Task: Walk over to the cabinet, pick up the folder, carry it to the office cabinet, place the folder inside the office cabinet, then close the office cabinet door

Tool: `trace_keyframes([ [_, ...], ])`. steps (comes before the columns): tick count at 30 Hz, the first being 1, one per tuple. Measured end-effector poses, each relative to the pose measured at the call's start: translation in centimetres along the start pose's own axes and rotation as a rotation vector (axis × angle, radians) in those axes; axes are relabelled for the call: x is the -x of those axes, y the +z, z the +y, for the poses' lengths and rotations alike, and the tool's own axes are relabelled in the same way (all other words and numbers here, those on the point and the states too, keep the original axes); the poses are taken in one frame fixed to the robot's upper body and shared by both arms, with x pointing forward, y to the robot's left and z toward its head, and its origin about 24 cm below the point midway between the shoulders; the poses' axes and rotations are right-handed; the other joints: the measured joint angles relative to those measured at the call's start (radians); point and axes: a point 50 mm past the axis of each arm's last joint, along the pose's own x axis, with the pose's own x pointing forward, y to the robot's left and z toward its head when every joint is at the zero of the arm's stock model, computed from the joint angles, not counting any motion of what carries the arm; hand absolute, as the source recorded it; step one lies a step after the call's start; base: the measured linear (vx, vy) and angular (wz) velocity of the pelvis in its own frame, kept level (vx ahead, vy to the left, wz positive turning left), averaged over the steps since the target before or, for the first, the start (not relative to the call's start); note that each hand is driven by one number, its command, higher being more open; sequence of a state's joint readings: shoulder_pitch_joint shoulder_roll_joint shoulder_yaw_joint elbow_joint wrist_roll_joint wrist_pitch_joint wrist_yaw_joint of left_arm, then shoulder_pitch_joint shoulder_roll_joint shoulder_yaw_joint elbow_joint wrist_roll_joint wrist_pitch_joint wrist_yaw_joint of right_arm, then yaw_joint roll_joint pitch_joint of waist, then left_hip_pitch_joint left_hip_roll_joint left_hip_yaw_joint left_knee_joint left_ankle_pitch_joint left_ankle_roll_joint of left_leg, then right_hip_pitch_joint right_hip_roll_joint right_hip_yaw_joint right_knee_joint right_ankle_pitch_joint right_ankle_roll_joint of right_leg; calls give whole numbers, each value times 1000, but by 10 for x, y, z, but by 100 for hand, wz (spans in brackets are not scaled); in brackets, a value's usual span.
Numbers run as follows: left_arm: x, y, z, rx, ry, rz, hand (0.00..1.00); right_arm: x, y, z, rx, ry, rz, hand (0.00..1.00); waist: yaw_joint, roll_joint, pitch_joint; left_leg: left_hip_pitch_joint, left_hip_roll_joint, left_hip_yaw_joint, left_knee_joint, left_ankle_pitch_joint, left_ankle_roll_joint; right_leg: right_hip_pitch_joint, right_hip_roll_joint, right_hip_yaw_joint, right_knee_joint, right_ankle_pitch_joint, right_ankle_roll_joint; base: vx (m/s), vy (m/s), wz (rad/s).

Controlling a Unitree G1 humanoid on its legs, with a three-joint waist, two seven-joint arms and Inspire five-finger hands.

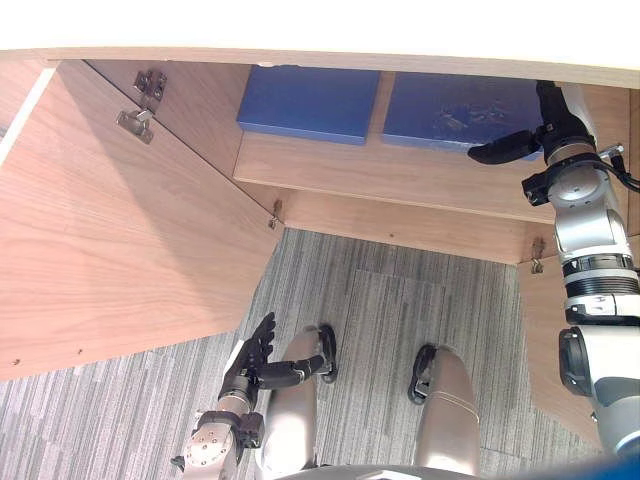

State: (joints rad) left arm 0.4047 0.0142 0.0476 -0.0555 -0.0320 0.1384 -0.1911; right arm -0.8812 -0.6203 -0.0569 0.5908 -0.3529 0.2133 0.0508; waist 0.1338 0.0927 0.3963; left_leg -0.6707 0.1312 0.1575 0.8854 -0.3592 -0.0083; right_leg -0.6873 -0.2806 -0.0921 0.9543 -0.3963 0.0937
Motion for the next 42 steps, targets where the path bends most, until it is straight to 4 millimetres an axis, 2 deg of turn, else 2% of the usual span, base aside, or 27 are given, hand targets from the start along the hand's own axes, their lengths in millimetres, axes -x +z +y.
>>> trace_keyframes([
  [4,0,0,-1,3,-1,-3,100,1,1,20,-42,35,10,100,-8,1,0,7,2,0,-18,5,-1,7,5,-5,-20,5,-1,35,-10,-2],
  [6,-2,-3,-2,4,1,9,100,9,23,25,-93,-12,-89,100,-13,2,-1,17,6,3,-36,8,-5,18,13,-7,-45,15,-1,52,15,-9],
  [8,-9,-7,-5,-11,9,26,100,36,54,19,-250,-234,-246,100,-10,3,0,47,9,5,-53,8,-6,52,21,-13,-78,21,2,91,41,-6],
  [9,-9,-7,-5,-20,12,26,100,44,63,15,-293,-309,-284,100,-10,3,0,55,9,6,-59,8,-6,61,21,-15,-86,22,3,91,47,-2],
  [10,-11,-5,-6,-55,16,21,100,60,77,3,-365,-458,-348,100,-8,4,0,72,8,7,-68,8,-5,80,21,-17,-101,23,6,59,33,-1],
  [12,-13,-2,-4,-76,26,11,100,72,81,-8,-418,-605,-355,100,-4,4,0,96,7,14,-78,7,-5,103,19,-16,-112,24,7,62,39,-3],
  [15,-15,5,2,-110,49,-20,100,79,60,-1,-392,-713,-258,100,-4,6,-1,111,6,24,-79,5,-1,113,18,-13,-116,24,8,32,24,-8],
  [17,-16,6,4,-119,58,-23,100,81,52,7,-359,-706,-232,100,-12,8,-2,115,6,25,-81,5,-1,114,19,-12,-118,24,8,14,7,-10],
  [21,-15,4,5,-132,61,-14,100,86,31,37,-295,-600,-171,100,-27,9,-3,150,7,27,-100,4,0,136,21,-10,-120,24,8,5,-20,-7],
  [23,-15,2,5,-125,63,-6,100,94,10,75,-262,-428,-110,100,-32,11,-4,169,7,32,-114,4,0,145,24,-8,-125,24,7,-14,-28,-9],
  [24,-16,1,5,-122,64,-5,100,97,4,84,-260,-390,-87,100,-32,13,-5,169,8,32,-116,4,0,146,25,-8,-127,24,7,-22,-21,-5],
  [25,-16,0,4,-116,65,-1,100,104,-11,105,-254,-309,-25,100,-32,17,-7,169,8,33,-122,4,0,146,27,-8,-134,24,7,0,0,0],
  [27,-16,-5,3,-107,66,17,100,115,-34,131,-236,-199,81,100,-32,19,-9,173,8,35,-131,4,0,147,27,-8,-140,25,6,-10,2,-2],
  [29,-16,-15,0,-86,73,55,100,139,-72,172,-262,-22,282,100,-34,21,-10,178,8,40,-133,4,-1,150,27,-3,-140,29,6,-16,10,-6],
  [30,-15,-17,-1,-80,74,64,100,145,-81,181,-268,14,332,100,-33,21,-10,181,8,41,-134,5,0,151,27,-1,-140,29,6,-3,9,-8],
  [32,-14,-23,-3,-68,72,88,100,173,-109,206,-274,120,485,100,-35,21,-10,201,8,52,-144,6,1,161,29,9,-144,35,7,1,5,-11],
  [35,-14,-28,-4,-50,72,106,100,194,-121,215,-261,172,544,100,-43,21,-11,229,11,56,-171,20,0,187,37,8,-175,55,5,-14,-3,-8],
  [38,-13,-38,-7,-35,76,138,100,214,-131,219,-249,198,569,100,-53,7,-28,270,14,74,-260,66,-7,223,57,6,-268,106,2,-40,-26,-15],
  [41,-10,-52,-5,-26,100,198,100,246,-145,224,-249,245,628,100,-63,-21,-61,343,30,84,-363,113,-22,302,94,-10,-387,161,-9,-10,-58,-18],
  [42,-9,-56,-4,-25,115,213,100,263,-152,228,-258,273,670,100,-65,-35,-73,380,41,90,-396,127,-29,338,113,-12,-431,180,-15,17,-66,-25],
])
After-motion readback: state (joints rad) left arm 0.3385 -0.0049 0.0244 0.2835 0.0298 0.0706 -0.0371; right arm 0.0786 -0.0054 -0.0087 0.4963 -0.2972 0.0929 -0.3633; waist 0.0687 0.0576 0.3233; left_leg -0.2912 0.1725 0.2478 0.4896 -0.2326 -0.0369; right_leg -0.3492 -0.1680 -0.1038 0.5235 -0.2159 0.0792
